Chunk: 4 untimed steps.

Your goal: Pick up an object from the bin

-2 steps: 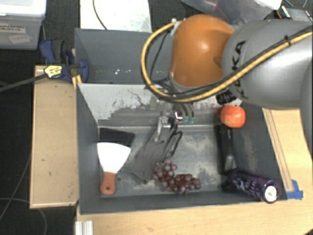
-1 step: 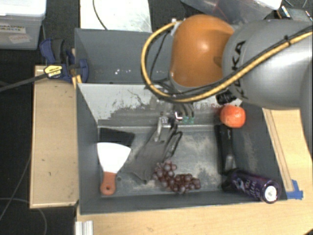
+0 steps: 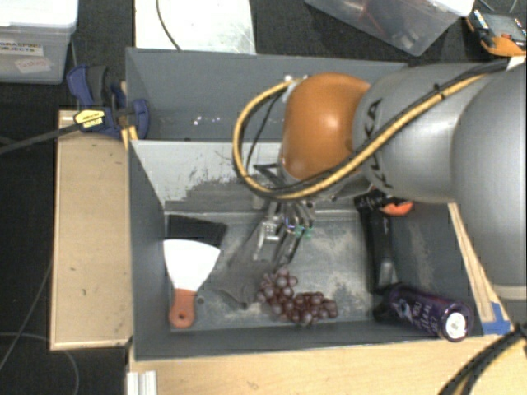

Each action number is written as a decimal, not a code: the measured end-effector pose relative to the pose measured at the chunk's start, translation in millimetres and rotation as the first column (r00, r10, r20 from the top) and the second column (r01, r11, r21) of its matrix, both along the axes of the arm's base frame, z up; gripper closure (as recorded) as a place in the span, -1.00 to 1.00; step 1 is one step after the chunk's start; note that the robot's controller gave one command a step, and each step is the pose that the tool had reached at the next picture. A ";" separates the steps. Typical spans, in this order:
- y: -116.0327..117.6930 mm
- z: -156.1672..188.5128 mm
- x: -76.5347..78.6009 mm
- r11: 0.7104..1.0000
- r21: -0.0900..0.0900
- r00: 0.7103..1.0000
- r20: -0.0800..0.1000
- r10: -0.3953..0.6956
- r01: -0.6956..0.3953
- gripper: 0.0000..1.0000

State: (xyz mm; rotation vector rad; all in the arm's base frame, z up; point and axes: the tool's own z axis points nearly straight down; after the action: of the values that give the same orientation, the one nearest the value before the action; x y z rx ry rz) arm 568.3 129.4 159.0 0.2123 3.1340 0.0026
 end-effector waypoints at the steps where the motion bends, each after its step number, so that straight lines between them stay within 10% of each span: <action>1: 25.7 26.3 -46.4 0.990 0.001 0.990 0.007 0.144 -0.144 -1.00; 2: 24.4 -51.5 -49.6 1.000 -0.001 1.000 0.000 0.028 -0.028 -1.00; 4: -14.5 -89.1 -74.5 0.998 0.000 0.998 0.003 0.060 -0.060 -1.00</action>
Offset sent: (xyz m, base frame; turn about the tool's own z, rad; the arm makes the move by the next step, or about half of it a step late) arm -0.0486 0.0248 -0.0498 -0.0277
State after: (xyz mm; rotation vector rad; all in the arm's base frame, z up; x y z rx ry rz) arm 493.7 114.9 69.9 0.1183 3.1356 0.0030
